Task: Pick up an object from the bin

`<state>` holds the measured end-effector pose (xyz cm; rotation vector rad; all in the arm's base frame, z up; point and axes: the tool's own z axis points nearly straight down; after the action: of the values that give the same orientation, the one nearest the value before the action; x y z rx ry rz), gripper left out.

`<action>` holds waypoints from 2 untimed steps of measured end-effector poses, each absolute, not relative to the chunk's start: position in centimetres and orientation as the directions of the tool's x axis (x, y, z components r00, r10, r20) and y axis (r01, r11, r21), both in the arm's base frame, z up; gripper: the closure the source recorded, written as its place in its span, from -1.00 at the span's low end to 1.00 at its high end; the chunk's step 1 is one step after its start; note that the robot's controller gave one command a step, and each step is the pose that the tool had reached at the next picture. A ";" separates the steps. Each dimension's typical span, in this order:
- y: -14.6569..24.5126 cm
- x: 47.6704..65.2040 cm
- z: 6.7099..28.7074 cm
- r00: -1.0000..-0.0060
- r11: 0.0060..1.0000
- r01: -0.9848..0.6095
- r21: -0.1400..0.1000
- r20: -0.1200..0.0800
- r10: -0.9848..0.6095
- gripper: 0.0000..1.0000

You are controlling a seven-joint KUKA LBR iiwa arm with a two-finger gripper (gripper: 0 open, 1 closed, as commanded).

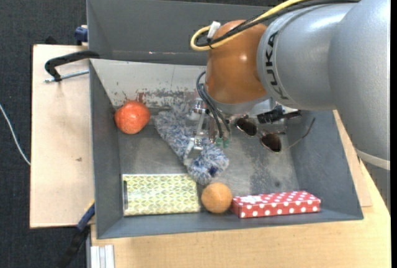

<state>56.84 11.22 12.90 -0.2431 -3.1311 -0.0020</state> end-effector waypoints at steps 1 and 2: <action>10.7 57.8 13.0 -0.954 0.954 0.301 0.005 -0.006 0.301 -1.00; 10.3 57.8 7.7 -0.955 0.955 0.295 0.002 -0.002 0.295 -1.00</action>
Offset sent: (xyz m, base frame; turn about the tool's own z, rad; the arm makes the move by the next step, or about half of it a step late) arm 0.0078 -0.0099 -0.0590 0.1420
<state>57.77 10.33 7.66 -0.4694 -3.1088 -0.0020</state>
